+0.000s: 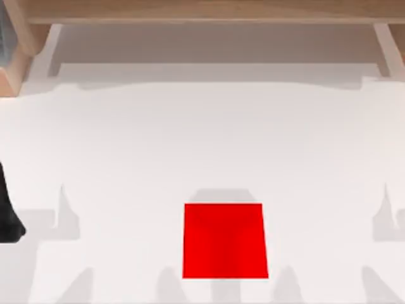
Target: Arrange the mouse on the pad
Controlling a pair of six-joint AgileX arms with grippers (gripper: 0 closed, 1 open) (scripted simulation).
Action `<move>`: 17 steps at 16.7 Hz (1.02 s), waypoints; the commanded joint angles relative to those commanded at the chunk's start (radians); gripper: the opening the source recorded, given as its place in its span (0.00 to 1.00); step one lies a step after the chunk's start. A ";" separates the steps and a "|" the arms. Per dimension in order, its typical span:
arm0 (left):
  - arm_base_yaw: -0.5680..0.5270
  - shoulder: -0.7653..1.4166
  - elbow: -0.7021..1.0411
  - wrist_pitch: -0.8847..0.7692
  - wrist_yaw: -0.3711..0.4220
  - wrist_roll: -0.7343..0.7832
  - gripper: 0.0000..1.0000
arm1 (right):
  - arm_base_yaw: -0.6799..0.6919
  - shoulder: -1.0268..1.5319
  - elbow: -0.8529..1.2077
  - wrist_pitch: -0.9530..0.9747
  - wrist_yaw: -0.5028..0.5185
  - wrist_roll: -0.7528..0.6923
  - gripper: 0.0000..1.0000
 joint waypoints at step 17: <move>0.000 0.000 0.000 0.000 0.000 0.000 1.00 | -0.073 1.022 0.737 -0.677 0.018 0.264 1.00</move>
